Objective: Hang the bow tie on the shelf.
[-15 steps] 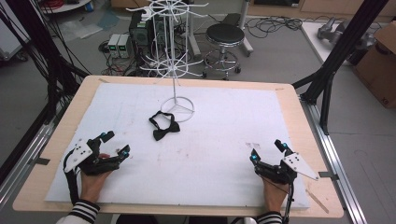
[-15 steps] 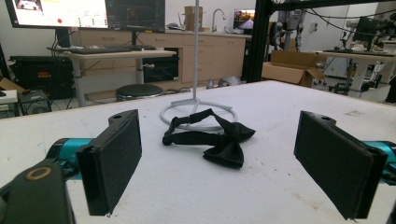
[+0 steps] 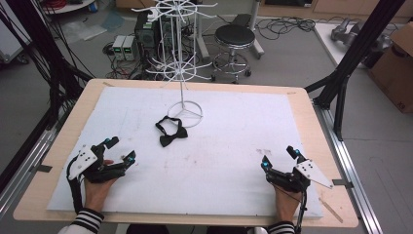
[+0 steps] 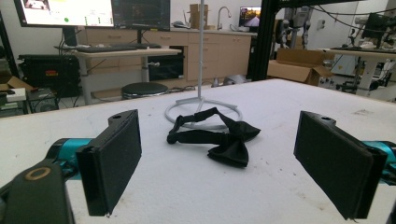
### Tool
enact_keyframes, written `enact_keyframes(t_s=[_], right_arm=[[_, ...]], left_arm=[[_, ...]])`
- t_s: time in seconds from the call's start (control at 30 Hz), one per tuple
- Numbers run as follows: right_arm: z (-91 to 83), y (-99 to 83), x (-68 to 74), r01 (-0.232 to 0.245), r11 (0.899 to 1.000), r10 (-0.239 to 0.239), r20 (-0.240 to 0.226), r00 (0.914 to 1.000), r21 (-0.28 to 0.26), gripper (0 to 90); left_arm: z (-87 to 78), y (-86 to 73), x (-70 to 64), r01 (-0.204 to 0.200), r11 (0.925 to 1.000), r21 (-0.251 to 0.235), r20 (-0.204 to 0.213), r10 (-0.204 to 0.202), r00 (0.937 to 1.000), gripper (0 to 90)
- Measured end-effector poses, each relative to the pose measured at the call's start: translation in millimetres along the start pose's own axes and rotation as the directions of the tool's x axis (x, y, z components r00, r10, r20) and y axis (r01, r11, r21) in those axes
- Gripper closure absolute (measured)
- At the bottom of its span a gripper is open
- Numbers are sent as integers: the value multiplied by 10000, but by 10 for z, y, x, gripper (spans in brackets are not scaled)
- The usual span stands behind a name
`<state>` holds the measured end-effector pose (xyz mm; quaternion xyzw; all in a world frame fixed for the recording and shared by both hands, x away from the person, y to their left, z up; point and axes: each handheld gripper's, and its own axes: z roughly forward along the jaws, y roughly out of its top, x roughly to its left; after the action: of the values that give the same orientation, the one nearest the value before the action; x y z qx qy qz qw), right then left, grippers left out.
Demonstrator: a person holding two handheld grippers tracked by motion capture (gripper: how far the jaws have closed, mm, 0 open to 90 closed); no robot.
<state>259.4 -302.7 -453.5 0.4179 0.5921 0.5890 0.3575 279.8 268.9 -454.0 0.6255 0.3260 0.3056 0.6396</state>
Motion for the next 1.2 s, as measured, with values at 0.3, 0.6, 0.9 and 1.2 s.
enact_keyframes(t_s=[0.3, 0.6, 0.9, 1.2], right_arm=[[-1, -1, 6, -10, 10000, 10, 16, 10000, 2, 19], [0, -1, 3, -16, 10000, 16, 19, 10000, 7, 19], [-1, -1, 3, -17, 10000, 17, 23, 10000, 7, 19], [-2, 0, 4, -65, 10000, 65, 27, 10000, 2, 19]], left_arm=[[-1, 4, 33, 341, 9994, 3, 1, -341, 9994, 128], [18, 53, 65, 874, 9924, 865, 104, -886, 9960, 128], [109, 284, 122, 671, 9878, 1403, 436, -738, 9963, 128], [278, 489, 124, 96, 9766, 2147, 1042, -327, 9940, 135]])
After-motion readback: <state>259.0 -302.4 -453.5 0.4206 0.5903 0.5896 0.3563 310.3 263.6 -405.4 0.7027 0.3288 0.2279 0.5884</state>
